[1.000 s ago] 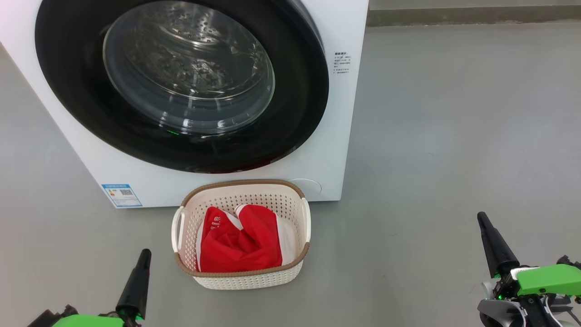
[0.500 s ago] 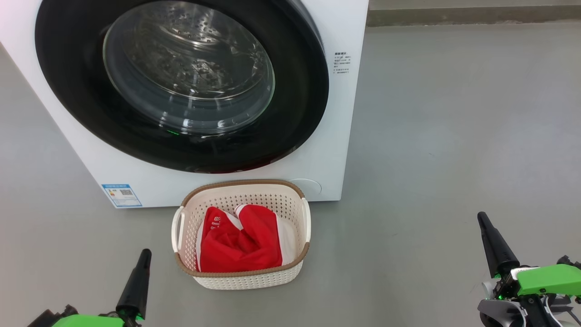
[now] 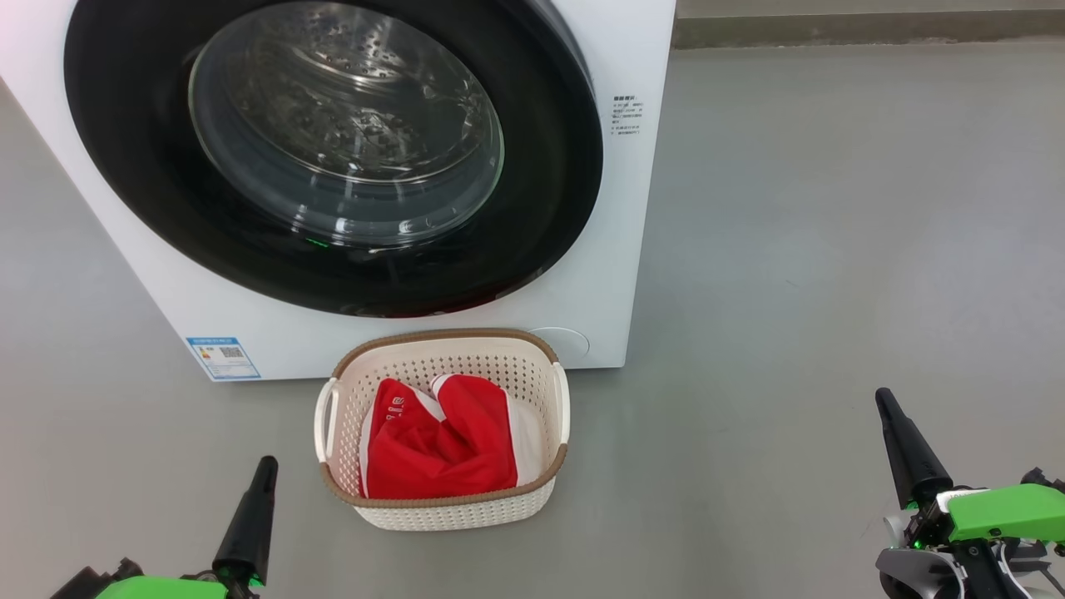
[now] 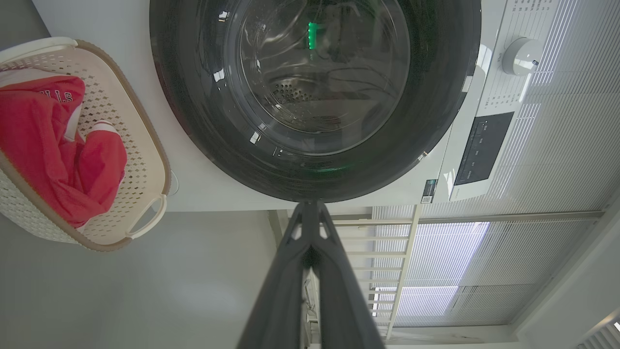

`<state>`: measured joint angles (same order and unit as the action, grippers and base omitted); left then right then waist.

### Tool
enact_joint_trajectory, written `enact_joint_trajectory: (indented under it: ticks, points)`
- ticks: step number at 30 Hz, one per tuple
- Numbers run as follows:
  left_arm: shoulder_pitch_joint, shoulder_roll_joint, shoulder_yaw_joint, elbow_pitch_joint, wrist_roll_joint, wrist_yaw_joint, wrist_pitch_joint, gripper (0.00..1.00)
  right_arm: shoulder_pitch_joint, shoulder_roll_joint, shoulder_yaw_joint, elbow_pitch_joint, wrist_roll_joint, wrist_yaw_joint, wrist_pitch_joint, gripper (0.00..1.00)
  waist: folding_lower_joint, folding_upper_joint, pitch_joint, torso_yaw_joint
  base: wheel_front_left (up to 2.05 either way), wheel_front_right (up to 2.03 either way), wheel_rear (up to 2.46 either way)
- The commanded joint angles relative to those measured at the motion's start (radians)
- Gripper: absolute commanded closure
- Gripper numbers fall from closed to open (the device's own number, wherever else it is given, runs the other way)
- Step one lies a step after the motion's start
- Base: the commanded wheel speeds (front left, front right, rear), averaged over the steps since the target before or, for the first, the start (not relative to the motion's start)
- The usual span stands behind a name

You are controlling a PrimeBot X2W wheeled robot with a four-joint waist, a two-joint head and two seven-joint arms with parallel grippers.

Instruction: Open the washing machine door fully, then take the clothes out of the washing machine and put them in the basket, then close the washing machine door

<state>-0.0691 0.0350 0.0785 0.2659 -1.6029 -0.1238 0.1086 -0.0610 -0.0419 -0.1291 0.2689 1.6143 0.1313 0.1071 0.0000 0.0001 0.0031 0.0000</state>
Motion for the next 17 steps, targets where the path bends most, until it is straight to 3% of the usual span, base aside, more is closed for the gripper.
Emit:
enact_joint_trajectory:
  ticks: [1, 17]
  points:
    - [-0.039, 0.016, 0.036, -0.021, -0.005, -0.007, 0.005, 1.00, -0.047, -0.010, 0.016, -0.024, -0.005, -0.001, 0.005, 1.00, 0.0000, -0.0001, 0.000, 0.000, 0.00, 0.00, 0.00]
    - [-0.039, 0.015, 0.036, -0.021, -0.005, -0.007, 0.005, 1.00, -0.047, -0.010, 0.016, -0.024, -0.005, -0.001, 0.006, 1.00, 0.0000, -0.0001, 0.000, 0.000, 0.00, 0.00, 0.00]
